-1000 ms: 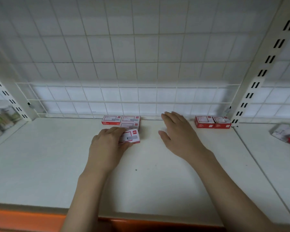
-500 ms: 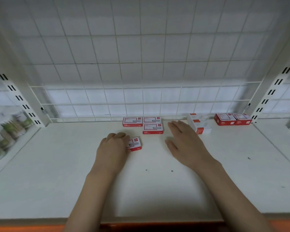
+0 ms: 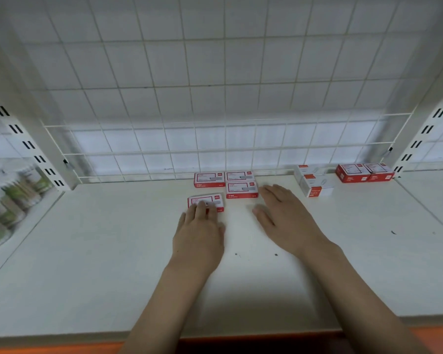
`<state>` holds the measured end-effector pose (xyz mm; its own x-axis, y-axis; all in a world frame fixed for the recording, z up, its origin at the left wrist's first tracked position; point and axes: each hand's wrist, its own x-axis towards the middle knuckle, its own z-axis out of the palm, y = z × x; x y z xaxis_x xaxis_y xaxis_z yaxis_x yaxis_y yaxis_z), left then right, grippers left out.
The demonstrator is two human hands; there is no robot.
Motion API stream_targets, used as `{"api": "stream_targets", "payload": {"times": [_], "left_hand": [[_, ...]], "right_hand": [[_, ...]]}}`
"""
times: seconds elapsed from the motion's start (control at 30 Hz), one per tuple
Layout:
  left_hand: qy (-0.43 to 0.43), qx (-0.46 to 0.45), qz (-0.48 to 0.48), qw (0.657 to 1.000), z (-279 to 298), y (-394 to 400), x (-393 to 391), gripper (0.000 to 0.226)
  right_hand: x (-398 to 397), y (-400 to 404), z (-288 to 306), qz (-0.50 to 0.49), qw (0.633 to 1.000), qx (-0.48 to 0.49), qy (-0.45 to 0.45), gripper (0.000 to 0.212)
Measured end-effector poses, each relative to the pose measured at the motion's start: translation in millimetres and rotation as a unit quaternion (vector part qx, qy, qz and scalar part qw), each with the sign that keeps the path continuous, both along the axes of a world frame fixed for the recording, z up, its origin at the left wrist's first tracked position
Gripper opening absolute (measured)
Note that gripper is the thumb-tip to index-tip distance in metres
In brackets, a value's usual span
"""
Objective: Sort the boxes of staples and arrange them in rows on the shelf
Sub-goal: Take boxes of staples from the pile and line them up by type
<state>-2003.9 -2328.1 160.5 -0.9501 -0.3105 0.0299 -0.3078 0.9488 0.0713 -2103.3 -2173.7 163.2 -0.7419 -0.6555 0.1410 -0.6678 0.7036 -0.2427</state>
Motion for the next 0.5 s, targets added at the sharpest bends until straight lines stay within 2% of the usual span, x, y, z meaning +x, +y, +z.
{"api": "stream_targets", "payload": {"times": [0.2,0.33,0.5], "left_hand": [[-0.021,0.004,-0.009,1.0,2,-11,-21,0.053],[-0.034,0.011,-0.009,0.999,3,-11,-30,0.053],[-0.027,0.009,-0.011,1.0,5,-13,-34,0.051]], "right_hand": [[-6,5,-6,-0.003,1.0,0.008,-0.005,0.058],[-7,6,-9,-0.008,1.0,0.014,-0.003,0.069],[-9,6,-12,-0.009,1.0,0.005,-0.002,0.066]]}}
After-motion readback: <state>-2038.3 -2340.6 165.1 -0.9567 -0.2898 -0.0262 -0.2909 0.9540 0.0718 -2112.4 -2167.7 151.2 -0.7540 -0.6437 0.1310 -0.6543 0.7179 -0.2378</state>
